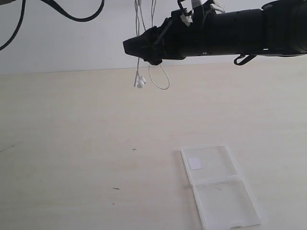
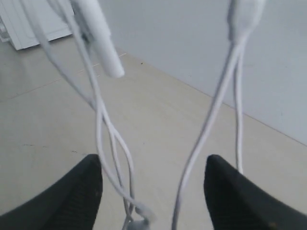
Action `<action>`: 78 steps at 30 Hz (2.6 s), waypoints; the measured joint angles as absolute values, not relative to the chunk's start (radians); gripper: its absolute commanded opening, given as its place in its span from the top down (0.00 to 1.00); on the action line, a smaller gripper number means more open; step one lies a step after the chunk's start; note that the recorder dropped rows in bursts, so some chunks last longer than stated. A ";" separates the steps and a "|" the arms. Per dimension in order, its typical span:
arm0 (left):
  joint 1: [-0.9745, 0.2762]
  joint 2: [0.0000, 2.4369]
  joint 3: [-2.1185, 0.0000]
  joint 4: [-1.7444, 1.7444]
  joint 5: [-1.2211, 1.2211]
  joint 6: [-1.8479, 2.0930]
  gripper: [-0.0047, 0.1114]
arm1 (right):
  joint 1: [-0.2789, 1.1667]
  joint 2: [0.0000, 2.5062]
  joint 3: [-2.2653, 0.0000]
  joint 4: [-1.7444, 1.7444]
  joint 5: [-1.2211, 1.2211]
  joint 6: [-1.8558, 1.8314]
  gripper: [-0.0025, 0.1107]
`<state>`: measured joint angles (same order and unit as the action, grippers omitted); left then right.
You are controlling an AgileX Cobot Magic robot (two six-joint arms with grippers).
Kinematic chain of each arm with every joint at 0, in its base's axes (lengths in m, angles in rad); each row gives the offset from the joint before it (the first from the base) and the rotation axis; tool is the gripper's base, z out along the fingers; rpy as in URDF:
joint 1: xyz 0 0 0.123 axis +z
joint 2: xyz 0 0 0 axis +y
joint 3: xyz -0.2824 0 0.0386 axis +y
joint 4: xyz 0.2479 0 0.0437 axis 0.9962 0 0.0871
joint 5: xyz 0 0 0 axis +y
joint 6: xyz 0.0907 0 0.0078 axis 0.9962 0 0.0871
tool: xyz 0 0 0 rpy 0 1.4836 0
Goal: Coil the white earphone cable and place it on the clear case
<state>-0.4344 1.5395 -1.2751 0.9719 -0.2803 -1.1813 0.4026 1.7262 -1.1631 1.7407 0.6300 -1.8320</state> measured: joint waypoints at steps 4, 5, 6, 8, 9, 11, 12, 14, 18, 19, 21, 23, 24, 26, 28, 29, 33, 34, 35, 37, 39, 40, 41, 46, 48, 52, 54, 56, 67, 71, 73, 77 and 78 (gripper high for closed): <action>-0.451 1.540 -1.275 0.969 -0.272 -1.181 0.96 | 0.403 1.726 -1.163 1.741 0.630 -1.832 0.94; -0.453 1.540 -1.275 0.969 -0.268 -1.181 0.96 | 0.403 1.726 -1.163 1.741 0.630 -1.832 0.98; -0.456 1.540 -1.275 0.969 -0.260 -1.181 0.96 | 0.403 1.726 -1.163 1.741 0.630 -1.830 0.98; -0.456 1.540 -1.275 0.969 -0.245 -1.181 0.96 | 0.403 1.726 -1.163 1.741 0.630 -1.830 0.98; -0.456 1.540 -1.275 0.969 -0.243 -1.181 0.96 | 0.403 1.726 -1.163 1.741 0.630 -1.830 0.98; -0.456 1.540 -1.275 0.969 -0.240 -1.181 0.96 | 0.403 1.726 -1.163 1.741 0.630 -1.830 0.98; -0.456 1.540 -1.275 0.969 -0.239 -1.181 0.96 | 0.403 1.726 -1.163 1.741 0.630 -1.830 0.98; -0.456 1.540 -1.275 0.969 -0.239 -1.181 0.96 | 0.403 1.726 -1.163 1.741 0.630 -1.830 0.98; -0.456 1.540 -1.275 0.969 -0.239 -1.181 0.96 | 0.403 1.726 -1.163 1.741 0.630 -1.828 0.98; -0.456 1.540 -1.275 0.969 -0.239 -1.181 0.96 | 0.403 1.726 -1.163 1.741 0.630 -1.828 0.98; -0.456 1.540 -1.275 0.969 -0.239 -1.181 0.96 | 0.403 1.726 -1.163 1.741 0.630 -1.828 0.98; -0.456 1.540 -1.275 0.969 -0.239 -1.179 0.96 | 0.403 1.726 -1.163 1.741 0.630 -1.828 0.98; -0.456 1.540 -1.275 0.967 -0.239 -1.175 0.96 | 0.403 1.726 -1.163 1.741 0.630 -1.828 0.98; -0.456 1.540 -1.275 0.967 -0.234 -1.161 0.96 | 0.403 1.726 -1.163 1.741 0.630 -1.828 0.98; -0.456 1.540 -1.275 0.967 -0.227 -1.152 0.96 | 0.403 1.726 -1.163 1.741 0.630 -1.828 0.98; -0.456 1.540 -1.275 0.967 -0.225 -1.147 0.96 | 0.403 1.726 -1.163 1.741 0.630 -1.828 0.97; -0.456 1.540 -1.275 0.967 -0.215 -1.130 0.96 | 0.403 1.726 -1.163 1.741 0.632 -1.828 0.83; -0.456 1.540 -1.275 0.967 -0.215 -1.128 0.96 | 0.403 1.726 -1.163 1.741 0.632 -1.828 0.78; -0.456 1.540 -1.275 0.967 -0.215 -1.126 0.96 | 0.403 1.726 -1.163 1.741 0.635 -1.828 0.72; -0.456 1.540 -1.275 0.967 -0.214 -1.124 0.96 | 0.403 1.726 -1.163 1.741 0.639 -1.828 0.58; -0.456 1.540 -1.275 0.967 -0.214 -1.118 0.96 | 0.403 1.726 -1.163 1.741 0.641 -1.828 0.52; -0.456 1.540 -1.275 0.967 -0.214 -1.114 0.96 | 0.403 1.726 -1.163 1.741 0.641 -1.819 0.51; -0.456 1.540 -1.275 0.967 -0.214 -1.112 0.96 | 0.403 1.726 -1.163 1.741 0.642 -1.810 0.50; -0.456 1.540 -1.275 0.967 -0.209 -1.106 0.96 | 0.403 1.726 -1.163 1.741 0.655 -1.772 0.50; -0.456 1.540 -1.275 0.967 -0.205 -1.102 0.96 | 0.403 1.726 -1.163 1.741 0.661 -1.755 0.49; -0.456 1.540 -1.275 0.967 -0.171 -1.082 0.96 | 0.403 1.726 -1.163 1.718 0.672 -1.697 0.42; -0.456 1.540 -1.275 0.967 -0.159 -1.080 0.96 | 0.403 1.726 -1.163 1.702 0.672 -1.682 0.38; -0.456 1.540 -1.275 0.967 -0.159 -1.080 0.96 | 0.403 1.726 -1.163 1.698 0.672 -1.679 0.36; -0.456 1.540 -1.275 0.967 -0.174 -1.075 0.96 | 0.403 1.726 -1.163 1.702 0.604 -1.678 0.28; -0.456 1.540 -1.275 0.967 -0.165 -1.075 0.96 | 0.403 1.726 -1.163 1.712 0.580 -1.678 0.27; -0.456 1.540 -1.275 0.967 -0.154 -1.075 0.96 | 0.403 1.726 -1.163 1.718 0.576 -1.678 0.27; -0.456 1.540 -1.275 0.967 -0.102 -1.075 0.96 | 0.403 1.726 -1.163 1.718 0.585 -1.646 0.27; -0.456 1.540 -1.275 0.967 -0.092 -1.073 0.96 | 0.403 1.726 -1.163 1.718 0.589 -1.640 0.27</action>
<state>-0.4560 1.5395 -1.2751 0.9674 -0.0918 -1.0735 0.4026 1.7262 -1.1631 1.7183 0.5895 -1.6399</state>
